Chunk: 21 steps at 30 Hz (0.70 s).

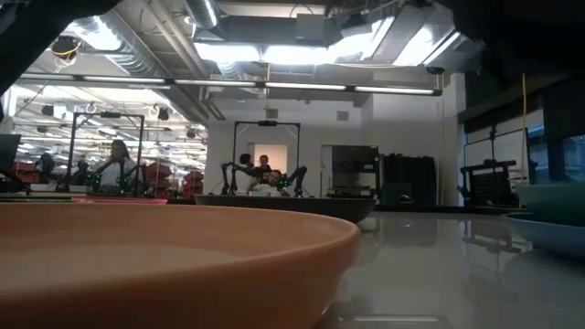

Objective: Stack plastic plates
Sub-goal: Stack the black plate on top of the dark green plate

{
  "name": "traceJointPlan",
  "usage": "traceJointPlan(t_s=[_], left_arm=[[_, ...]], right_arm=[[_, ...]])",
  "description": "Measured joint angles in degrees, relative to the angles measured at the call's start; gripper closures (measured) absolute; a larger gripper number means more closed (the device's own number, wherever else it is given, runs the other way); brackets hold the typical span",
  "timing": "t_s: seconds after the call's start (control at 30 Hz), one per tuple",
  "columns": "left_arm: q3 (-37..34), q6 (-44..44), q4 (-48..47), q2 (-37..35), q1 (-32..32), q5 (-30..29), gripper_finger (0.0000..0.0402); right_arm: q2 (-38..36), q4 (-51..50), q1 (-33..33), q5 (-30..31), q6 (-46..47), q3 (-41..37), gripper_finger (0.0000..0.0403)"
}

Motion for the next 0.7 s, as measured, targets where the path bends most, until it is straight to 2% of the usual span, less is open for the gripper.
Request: traceJointPlan(t_s=[0.43,0.7], left_arm=[[0.1,-2.2,-14.5,-6.6,-3.4,-6.1,0.0285],[0.1,-1.7,-19.7,-10.6,-4.8,-10.7,0.0285]], right_arm=[[0.1,0.0,0.0,0.0,0.5,0.0,0.0402],[3.0,-1.2,0.0,-4.7,4.5,0.0,0.0402]])
